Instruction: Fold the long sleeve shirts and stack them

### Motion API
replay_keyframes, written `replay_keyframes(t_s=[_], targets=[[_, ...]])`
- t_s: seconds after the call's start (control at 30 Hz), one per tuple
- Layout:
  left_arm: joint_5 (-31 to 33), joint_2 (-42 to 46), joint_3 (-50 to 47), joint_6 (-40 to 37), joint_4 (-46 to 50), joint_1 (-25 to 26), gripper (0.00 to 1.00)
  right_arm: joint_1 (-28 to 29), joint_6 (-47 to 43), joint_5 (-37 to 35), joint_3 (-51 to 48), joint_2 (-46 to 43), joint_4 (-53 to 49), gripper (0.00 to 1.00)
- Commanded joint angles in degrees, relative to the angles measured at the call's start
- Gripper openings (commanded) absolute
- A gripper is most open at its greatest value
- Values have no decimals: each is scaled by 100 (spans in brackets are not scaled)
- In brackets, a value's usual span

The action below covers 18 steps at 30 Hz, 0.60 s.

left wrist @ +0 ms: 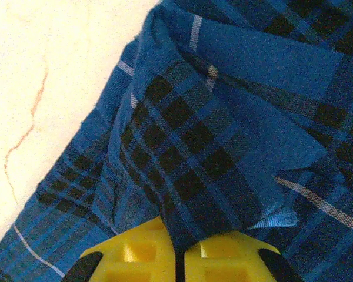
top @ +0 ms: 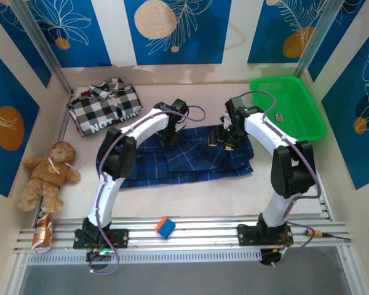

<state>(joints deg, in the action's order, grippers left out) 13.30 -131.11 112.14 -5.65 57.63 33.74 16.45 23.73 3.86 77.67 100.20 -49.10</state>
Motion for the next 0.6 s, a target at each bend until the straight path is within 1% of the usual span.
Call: replay_keyframes(t_s=[0.0, 0.03, 0.13, 0.27, 0.37, 0.5, 0.57], targets=[[-174, 433, 203, 226, 125, -142, 4, 83, 78, 49, 218, -109, -104, 63], [-290, 499, 210, 311, 168, -190, 3, 98, 83, 53, 237, -111, -100, 63], [-909, 773, 151, 658, 297, -359, 0, 165, 62, 100, 316, -129, -77, 63], [-1716, 1281, -200, 1192, 303, -634, 0, 275, -7, 133, 397, -177, -13, 63], [-2321, 1812, -724, 1671, 130, -973, 0, 298, 7, 155, 449, -194, -9, 63], [-3124, 2557, -1653, 2371, -358, -1591, 0, 316, -23, 226, 449, -182, 65, 63], [-3360, 2771, -1944, 2568, -454, -1795, 0, 325, -47, 309, 444, -174, 118, 63]])
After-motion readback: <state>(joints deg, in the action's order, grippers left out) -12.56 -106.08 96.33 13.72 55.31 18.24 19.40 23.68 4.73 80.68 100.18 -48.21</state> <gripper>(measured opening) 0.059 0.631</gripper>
